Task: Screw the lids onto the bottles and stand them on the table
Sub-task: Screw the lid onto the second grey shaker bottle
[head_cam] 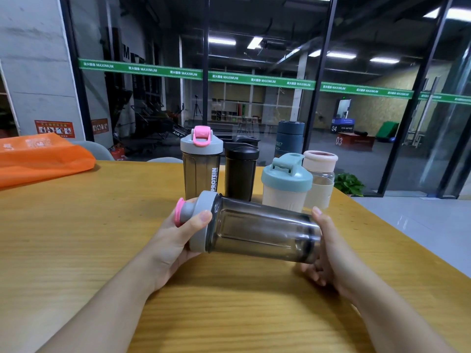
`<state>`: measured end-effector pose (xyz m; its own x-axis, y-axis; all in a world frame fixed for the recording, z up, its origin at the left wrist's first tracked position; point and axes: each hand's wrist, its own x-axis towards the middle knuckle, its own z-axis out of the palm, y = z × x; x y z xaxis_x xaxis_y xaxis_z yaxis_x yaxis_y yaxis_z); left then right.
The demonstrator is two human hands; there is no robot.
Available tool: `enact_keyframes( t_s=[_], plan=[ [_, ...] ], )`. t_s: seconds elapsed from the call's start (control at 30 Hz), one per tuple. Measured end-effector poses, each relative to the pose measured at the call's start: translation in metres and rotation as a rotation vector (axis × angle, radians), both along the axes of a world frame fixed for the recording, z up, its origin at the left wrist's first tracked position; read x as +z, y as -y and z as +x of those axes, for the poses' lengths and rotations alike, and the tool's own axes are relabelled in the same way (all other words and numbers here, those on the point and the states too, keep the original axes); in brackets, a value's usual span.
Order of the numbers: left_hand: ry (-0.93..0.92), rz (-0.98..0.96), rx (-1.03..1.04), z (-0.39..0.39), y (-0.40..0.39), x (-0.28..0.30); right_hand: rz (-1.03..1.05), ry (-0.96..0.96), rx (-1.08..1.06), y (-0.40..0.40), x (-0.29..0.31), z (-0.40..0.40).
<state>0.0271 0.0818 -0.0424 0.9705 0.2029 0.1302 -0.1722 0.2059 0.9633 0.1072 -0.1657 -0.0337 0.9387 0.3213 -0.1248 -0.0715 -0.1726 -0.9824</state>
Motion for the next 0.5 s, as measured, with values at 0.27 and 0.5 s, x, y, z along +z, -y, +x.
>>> enact_keyframes(
  t_s=[0.27,0.5],
  plan=[
    [0.008,0.003,0.083,0.000,-0.005,-0.001,0.038,0.102,0.057,-0.003,-0.001,-0.004],
    [-0.036,-0.025,0.112,0.001,-0.009,-0.002,-0.019,0.439,0.134,0.002,0.001,-0.015]
  ],
)
